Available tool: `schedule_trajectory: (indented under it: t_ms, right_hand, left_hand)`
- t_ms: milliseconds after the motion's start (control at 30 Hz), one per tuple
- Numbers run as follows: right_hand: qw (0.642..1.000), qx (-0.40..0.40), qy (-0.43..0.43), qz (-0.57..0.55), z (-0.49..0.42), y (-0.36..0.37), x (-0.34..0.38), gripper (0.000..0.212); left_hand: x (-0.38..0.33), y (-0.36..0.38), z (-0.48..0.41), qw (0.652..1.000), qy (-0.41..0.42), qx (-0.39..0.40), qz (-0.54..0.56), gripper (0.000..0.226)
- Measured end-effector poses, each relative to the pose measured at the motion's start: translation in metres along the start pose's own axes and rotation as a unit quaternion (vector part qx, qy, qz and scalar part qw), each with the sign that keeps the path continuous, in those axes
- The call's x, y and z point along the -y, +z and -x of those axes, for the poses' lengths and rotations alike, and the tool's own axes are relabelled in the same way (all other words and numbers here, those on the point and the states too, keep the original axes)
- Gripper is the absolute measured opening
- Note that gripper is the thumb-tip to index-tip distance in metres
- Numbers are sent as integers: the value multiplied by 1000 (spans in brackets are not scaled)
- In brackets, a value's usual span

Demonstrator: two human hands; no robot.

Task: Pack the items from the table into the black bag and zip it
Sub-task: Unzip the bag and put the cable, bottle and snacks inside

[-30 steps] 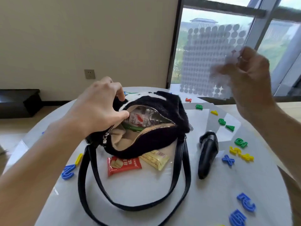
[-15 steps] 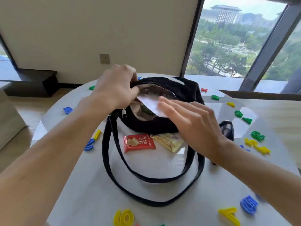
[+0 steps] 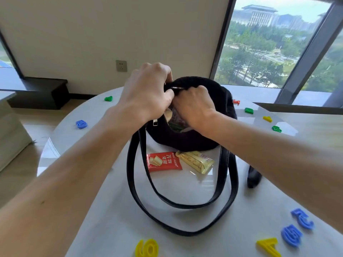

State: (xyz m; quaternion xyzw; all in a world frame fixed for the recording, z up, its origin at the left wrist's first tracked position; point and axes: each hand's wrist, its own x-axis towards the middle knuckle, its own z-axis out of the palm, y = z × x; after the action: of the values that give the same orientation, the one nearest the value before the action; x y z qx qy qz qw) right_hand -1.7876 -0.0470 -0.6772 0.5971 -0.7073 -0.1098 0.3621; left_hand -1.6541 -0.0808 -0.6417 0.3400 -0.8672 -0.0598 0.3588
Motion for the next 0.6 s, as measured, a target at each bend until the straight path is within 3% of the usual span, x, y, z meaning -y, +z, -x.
schedule_trajectory:
  t_ms: [133, 267, 467, 567, 600]
  right_hand:
    - [997, 52, -3, -48, -12, 27, 1, 26]
    - [986, 110, 11, -123, -6, 25, 2, 40]
    - [963, -2, 4, -271, 74, -21, 6, 31]
    - [962, 5, 49, -268, 108, -40, -4, 1]
    - [959, 37, 69, -272, 113, -42, -9, 11]
  left_hand:
    - [1, 3, 1, 1000, 4, 13, 0, 9]
    - [7, 2, 3, 996, -11, 79, -30, 19]
    - [6, -18, 10, 986, -11, 155, -60, 28]
    - [-5, -38, 25, 956, 43, 287, -49, 15]
    - [-10, -39, 34, 932, 63, 351, -61, 9]
